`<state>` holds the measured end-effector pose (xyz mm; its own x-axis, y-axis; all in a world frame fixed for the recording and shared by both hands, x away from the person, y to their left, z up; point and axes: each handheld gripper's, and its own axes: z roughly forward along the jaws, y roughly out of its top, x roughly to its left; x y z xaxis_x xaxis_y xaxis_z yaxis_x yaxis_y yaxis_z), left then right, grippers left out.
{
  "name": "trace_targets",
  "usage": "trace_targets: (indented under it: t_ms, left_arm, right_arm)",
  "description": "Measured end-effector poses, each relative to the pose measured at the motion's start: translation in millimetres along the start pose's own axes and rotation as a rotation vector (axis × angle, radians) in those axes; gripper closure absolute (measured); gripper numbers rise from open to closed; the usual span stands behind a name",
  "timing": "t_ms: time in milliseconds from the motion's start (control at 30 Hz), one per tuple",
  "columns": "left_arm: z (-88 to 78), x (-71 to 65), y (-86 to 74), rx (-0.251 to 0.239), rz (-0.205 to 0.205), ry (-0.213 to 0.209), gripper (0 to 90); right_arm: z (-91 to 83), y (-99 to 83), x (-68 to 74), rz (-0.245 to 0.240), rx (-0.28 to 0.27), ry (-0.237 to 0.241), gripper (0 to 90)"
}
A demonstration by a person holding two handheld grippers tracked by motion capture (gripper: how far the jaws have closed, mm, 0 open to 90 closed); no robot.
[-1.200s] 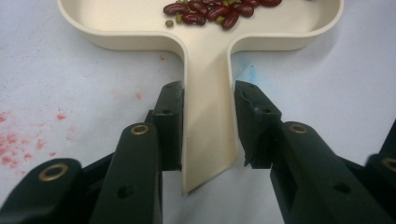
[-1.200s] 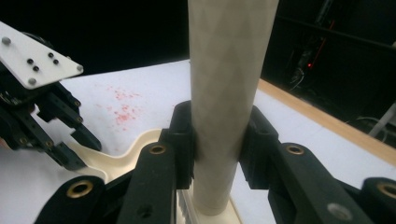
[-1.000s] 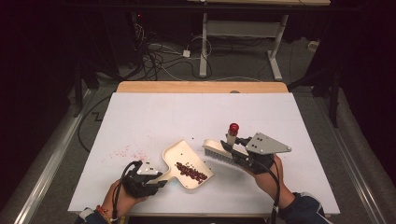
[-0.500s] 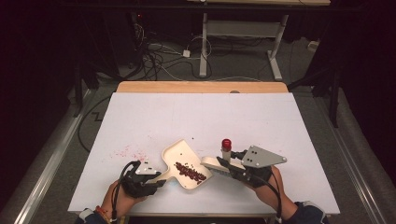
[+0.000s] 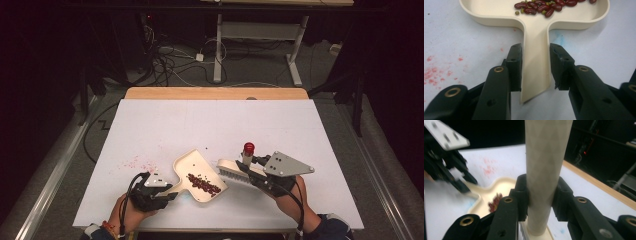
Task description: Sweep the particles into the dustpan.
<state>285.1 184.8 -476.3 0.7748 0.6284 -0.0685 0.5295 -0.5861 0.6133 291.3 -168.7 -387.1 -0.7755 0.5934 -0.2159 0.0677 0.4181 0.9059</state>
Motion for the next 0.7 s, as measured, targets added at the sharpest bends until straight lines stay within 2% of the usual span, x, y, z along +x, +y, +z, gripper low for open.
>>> trace_targets:
  t_ms: [100, 167, 333, 400, 467, 600, 700]
  left_arm:
    - [-2.1, -0.4, 0.0, -0.005, 0.001, 0.003, 63.0]
    - [-4.4, -0.5, -0.4, -0.003, 0.003, 0.005, 63.1]
    - [-9.2, 1.2, -2.8, -0.006, 0.001, 0.006, 63.0]
    - [-9.4, 0.8, -2.9, -0.002, 0.004, 0.010, 63.0]
    - [-9.2, 0.5, -3.0, -0.003, 0.005, 0.012, 63.1]
    - [-6.6, 0.5, -3.0, 0.003, 0.005, 0.013, 63.1]
    - [-7.1, 0.4, -3.0, 0.000, 0.006, 0.014, 63.0]
  right_arm:
    - [-1.3, -6.1, -0.9, -0.020, 0.045, -0.015, 70.4]
    - [-2.7, -9.2, -1.1, -0.008, 0.065, -0.012, 70.4]
    - [-4.4, -12.2, 2.1, 0.025, 0.077, 0.026, 70.4]
    - [-2.6, -10.5, 6.7, 0.014, 0.082, 0.037, 70.3]
    - [-0.7, -9.4, 10.4, 0.019, 0.076, 0.054, 70.4]
    - [4.4, -5.4, 12.8, 0.082, 0.031, 0.085, 70.4]
    - [1.7, -2.6, 13.1, 0.067, -0.002, 0.071, 70.4]
